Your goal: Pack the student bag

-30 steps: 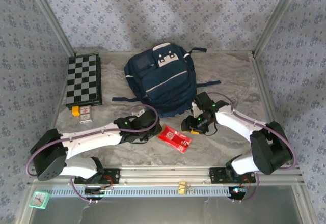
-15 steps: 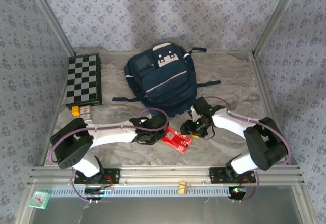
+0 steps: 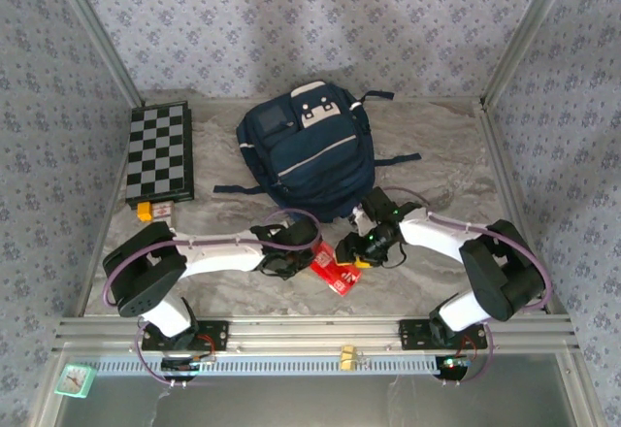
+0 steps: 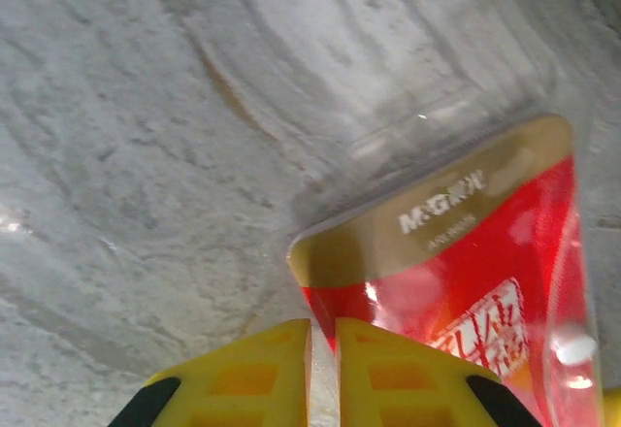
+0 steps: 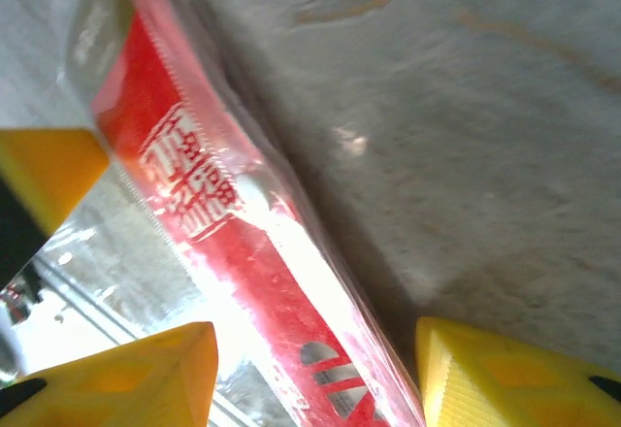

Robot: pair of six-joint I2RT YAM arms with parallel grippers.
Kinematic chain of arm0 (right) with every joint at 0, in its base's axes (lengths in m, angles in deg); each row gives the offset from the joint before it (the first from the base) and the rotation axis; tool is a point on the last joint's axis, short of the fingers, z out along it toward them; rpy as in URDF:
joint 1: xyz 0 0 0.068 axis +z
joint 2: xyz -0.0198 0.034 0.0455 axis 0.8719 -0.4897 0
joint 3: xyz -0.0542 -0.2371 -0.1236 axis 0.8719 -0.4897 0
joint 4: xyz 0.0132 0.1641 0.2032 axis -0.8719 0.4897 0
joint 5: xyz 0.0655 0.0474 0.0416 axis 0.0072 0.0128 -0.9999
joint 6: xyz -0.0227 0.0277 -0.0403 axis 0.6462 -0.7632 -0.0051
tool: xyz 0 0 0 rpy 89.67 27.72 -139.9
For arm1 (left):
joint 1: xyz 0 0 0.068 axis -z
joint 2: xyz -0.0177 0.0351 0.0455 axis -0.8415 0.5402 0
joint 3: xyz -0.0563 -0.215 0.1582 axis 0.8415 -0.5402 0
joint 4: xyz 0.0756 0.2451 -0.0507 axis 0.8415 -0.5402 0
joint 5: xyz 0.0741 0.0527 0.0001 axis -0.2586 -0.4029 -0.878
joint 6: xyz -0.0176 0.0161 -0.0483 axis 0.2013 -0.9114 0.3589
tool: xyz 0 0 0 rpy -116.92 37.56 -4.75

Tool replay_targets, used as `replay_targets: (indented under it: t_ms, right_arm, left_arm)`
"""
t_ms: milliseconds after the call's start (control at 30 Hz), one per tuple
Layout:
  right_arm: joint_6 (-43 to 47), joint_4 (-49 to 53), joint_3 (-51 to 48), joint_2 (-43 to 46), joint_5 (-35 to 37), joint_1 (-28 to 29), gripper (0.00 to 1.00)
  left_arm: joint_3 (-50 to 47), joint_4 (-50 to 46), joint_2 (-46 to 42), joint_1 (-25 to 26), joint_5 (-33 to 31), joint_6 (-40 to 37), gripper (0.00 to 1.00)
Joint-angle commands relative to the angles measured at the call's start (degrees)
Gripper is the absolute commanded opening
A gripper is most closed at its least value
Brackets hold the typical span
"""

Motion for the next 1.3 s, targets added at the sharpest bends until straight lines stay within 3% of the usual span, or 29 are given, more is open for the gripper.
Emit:
replay_targets:
  t_ms: [0, 300, 700, 867, 1033, 1267]
  right_arm:
    - [0.48, -1.61, -0.34, 1.42, -6.33, 0.24, 0.56]
    - [1.73, -2.23, 0.35, -0.09, -8.29, 1.54, 0.5]
    - [3.0, -1.56, 1.41, -1.61, -5.93, 2.44, 0.14]
    - [2.99, -0.03, 1.11, 1.7, -5.69, 1.63, 0.04]
    - [2.72, 4.73, 1.23, 9.36, -6.02, -1.7, 0.01]
    - [4.51, 18.7, 3.08, 21.75, -8.41, -13.59, 0.0]
  left_arm:
    - [-1.39, -0.48, 0.78, -0.37, -0.06, 2.69, 0.14]
    - [-1.46, 0.83, 1.22, -0.37, 0.49, 2.43, 0.12]
    - [-0.99, 1.31, 0.84, -0.37, 0.44, 1.07, 0.11]
    - [0.9, -2.06, -2.55, -0.44, -2.56, -3.01, 0.15]
    - [5.25, -11.5, -10.59, -2.83, -10.63, -16.63, 0.24]
    - [13.59, -13.02, -15.29, -13.06, -12.75, -53.58, 0.38]
